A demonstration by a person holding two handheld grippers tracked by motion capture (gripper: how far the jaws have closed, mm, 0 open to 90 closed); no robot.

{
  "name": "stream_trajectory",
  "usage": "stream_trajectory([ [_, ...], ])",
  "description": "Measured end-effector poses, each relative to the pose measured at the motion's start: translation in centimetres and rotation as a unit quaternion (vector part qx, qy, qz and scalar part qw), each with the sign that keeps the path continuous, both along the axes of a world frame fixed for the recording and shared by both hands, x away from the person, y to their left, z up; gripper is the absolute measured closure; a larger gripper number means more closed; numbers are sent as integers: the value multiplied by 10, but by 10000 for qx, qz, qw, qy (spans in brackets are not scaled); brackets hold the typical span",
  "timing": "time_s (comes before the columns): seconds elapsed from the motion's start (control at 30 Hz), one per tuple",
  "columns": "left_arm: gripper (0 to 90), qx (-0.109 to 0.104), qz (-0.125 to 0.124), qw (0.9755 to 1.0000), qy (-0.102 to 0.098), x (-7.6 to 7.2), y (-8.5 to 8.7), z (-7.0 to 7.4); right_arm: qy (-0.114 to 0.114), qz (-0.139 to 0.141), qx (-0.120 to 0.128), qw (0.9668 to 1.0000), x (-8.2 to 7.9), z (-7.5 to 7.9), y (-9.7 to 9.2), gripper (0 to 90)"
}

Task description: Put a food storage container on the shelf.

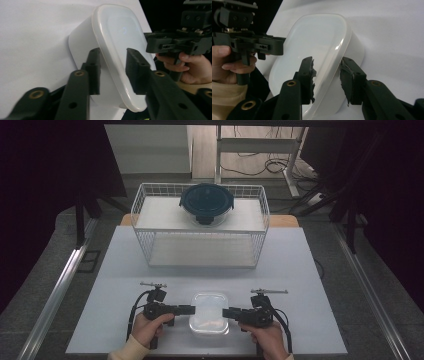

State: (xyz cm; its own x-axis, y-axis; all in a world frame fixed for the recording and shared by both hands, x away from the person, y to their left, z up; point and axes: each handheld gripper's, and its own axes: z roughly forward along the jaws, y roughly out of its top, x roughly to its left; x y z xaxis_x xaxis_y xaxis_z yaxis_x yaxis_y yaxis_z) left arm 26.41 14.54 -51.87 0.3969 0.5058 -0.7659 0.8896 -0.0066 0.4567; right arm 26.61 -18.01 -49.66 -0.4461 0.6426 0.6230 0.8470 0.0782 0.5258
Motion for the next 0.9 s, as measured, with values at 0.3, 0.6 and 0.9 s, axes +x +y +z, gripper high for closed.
stream_trajectory([
  [0.3, 728, -106, -18, 9999, -106, -5, 2, 7, -108, 27, 81, 9999, -2, 5, -4, 706],
  [0.6, 772, -230, -85, 9995, -204, -7, 5, 10, -245, 70, 104, 9996, -4, 10, -7, 740],
  [0.9, 810, -201, -133, 9990, -380, -9, 6, 16, -411, 93, 84, 9991, -7, 16, -9, 787],
])
